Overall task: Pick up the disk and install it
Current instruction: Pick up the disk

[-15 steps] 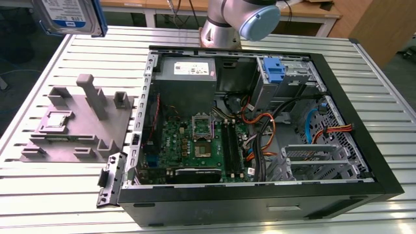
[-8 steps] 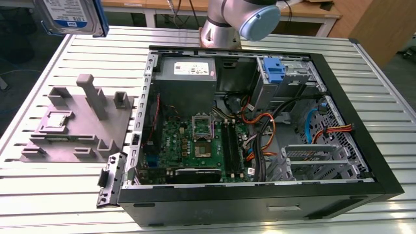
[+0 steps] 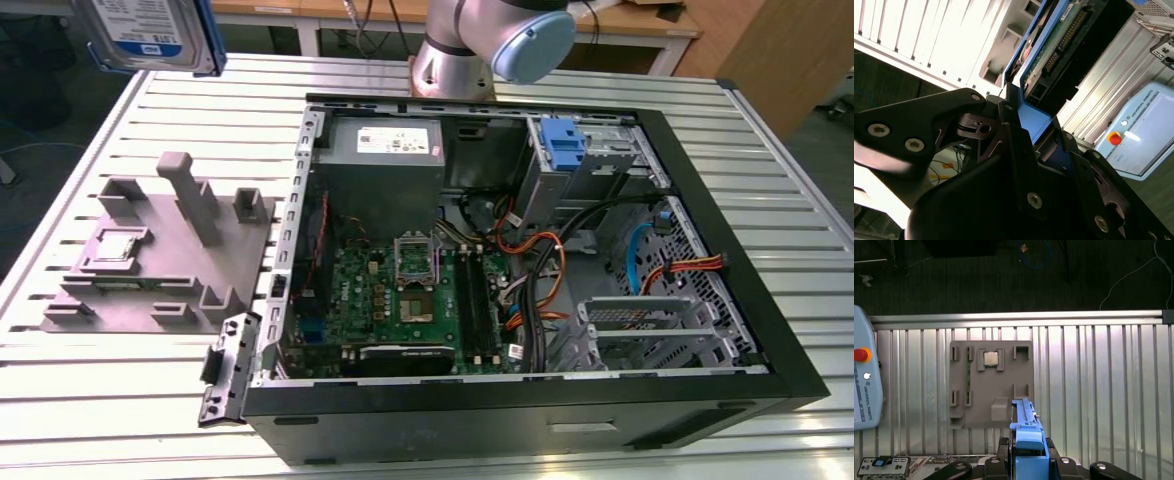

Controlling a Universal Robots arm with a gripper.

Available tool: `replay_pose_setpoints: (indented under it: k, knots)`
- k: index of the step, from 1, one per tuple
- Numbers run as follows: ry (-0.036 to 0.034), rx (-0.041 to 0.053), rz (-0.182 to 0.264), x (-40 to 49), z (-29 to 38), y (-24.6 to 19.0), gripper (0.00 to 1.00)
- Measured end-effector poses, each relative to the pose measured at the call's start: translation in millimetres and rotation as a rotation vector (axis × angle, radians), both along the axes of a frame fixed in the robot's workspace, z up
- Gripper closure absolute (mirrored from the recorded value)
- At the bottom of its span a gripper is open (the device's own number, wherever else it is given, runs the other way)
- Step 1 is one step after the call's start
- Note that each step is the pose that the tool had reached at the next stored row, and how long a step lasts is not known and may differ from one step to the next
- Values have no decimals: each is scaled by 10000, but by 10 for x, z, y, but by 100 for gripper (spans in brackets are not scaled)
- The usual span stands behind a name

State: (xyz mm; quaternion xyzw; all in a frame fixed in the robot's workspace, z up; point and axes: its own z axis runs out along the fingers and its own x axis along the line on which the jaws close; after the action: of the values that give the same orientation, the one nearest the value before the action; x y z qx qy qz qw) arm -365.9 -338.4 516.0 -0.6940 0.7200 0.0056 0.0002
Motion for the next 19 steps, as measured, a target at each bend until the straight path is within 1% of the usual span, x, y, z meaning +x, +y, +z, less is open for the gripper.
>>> replay_pose_setpoints:
  k: [19]
  knots:
    - [0, -1, 0, 63, 0, 0, 64]
